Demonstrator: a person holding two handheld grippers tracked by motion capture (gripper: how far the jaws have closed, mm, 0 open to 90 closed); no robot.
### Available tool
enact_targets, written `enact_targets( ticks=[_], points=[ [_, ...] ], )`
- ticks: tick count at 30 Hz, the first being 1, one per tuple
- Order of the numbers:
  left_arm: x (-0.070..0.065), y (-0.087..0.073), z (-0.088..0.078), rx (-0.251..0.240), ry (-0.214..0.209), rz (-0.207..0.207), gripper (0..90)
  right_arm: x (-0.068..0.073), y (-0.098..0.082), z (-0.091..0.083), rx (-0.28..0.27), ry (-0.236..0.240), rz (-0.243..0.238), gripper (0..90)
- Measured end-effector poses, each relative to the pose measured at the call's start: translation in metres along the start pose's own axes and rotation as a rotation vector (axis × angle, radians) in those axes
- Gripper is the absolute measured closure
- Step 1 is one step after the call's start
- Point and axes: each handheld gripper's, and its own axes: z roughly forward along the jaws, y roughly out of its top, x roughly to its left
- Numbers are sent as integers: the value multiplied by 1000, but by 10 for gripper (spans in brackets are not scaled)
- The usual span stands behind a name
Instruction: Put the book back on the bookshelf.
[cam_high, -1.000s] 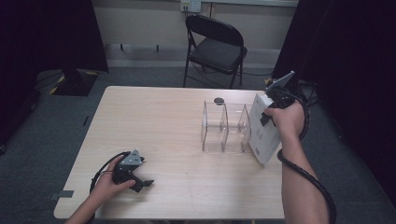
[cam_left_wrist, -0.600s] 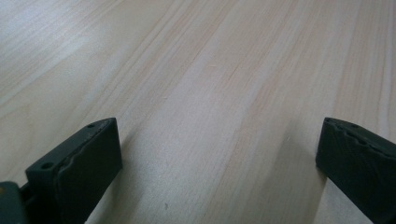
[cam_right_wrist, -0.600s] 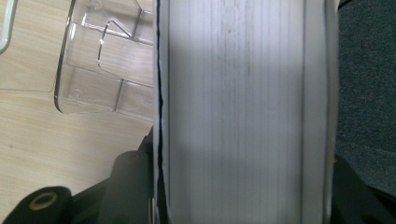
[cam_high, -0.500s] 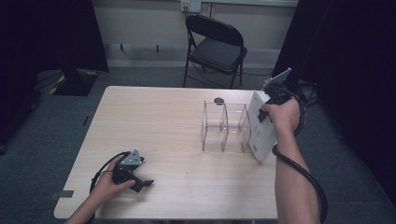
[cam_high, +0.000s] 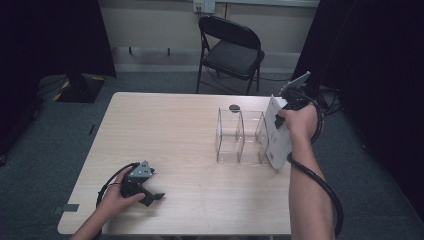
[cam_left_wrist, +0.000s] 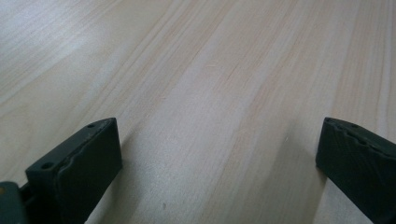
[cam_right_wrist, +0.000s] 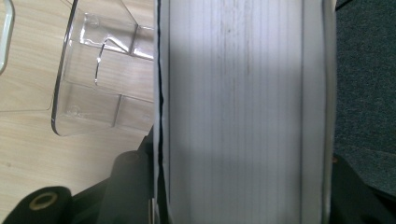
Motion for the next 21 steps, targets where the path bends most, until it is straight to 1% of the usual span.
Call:
enact_targets(
  ticks=[3, 4, 8, 9, 10, 11, 15, 19, 21],
  points=[
    [0, 0, 0, 0, 0, 0, 0, 0, 1, 1, -5, -3, 9, 524],
    [0, 0, 0, -4, 0, -4, 0, 0, 1, 2, -1, -6, 2, 524],
    [0, 0, 0, -4, 0, -4, 0, 2, 3, 4, 4, -11, 7, 524],
    [0, 0, 0, -1, -1, 0, 0, 1, 3, 5, 2, -11, 15, 524],
    [0, 0, 0, -4, 0, -4, 0, 1, 3, 5, 0, -11, 15, 524],
    [0, 0, 0, -5, -1, -4, 0, 2, 4, 7, -7, -15, 25, 524],
    [-1, 0, 0, -5, -1, -4, 0, 3, 6, 11, -7, -28, 31, 523],
    [-1, 0, 0, -5, -1, -4, 0, 3, 6, 14, -11, -28, 42, 523],
    [0, 0, 0, -2, -2, 0, 0, 3, 6, 16, -20, -26, 51, 523]
  ],
)
